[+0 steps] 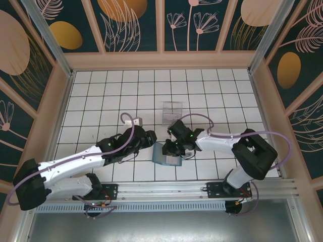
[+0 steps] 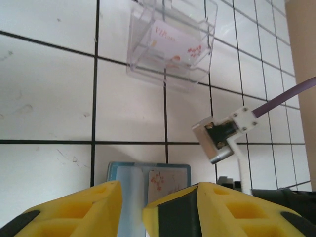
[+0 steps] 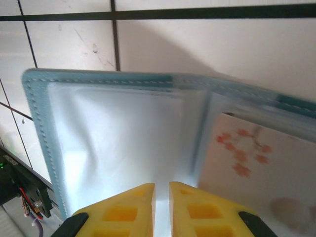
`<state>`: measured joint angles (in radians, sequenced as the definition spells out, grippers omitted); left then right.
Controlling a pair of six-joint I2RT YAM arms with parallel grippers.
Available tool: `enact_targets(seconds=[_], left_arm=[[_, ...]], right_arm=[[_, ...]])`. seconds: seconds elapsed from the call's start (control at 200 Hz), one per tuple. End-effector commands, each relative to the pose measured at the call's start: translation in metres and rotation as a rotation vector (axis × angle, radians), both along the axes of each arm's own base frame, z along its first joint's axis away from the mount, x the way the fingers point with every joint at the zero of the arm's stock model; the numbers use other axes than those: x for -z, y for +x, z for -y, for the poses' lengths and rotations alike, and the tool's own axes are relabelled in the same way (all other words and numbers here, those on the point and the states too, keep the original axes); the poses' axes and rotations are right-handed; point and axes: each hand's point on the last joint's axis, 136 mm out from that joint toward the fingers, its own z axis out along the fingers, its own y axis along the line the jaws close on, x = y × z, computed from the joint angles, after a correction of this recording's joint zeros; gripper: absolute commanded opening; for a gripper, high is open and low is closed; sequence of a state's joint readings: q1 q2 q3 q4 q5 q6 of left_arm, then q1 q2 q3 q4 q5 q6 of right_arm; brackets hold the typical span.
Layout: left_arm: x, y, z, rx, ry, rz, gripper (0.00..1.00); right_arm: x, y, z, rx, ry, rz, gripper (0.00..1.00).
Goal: Take the credit cards out of the card holder
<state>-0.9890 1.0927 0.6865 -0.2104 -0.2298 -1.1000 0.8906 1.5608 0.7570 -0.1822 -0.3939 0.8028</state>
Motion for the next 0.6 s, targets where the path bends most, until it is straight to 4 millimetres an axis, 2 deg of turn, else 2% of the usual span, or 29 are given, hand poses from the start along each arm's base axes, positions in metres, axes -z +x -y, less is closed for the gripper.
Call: enact_targets(seconds=[0.0, 0.27, 0.435, 0.596], left_arm=[[0.008, -0.003, -0.02, -0.017, 0.075, 0.008, 0.46], [0.002, -0.004, -0.027, -0.021, 0.08, 0.025, 0.48], [0.003, -0.003, -0.016, 0.016, 0.068, 0.022, 0.49], [0.013, 0.0, 0.01, 0.087, 0.087, -0.016, 0.46]], right_arm=[[-0.004, 0.005, -0.018, -0.013, 0.0, 0.015, 0.16], [0.012, 0.003, -0.031, -0.042, -0.041, -0.003, 0.15], [-0.002, 0.007, -0.036, -0.042, -0.029, 0.028, 0.15], [-0.02, 0.011, -0.021, 0.0, -0.047, 0.077, 0.15]])
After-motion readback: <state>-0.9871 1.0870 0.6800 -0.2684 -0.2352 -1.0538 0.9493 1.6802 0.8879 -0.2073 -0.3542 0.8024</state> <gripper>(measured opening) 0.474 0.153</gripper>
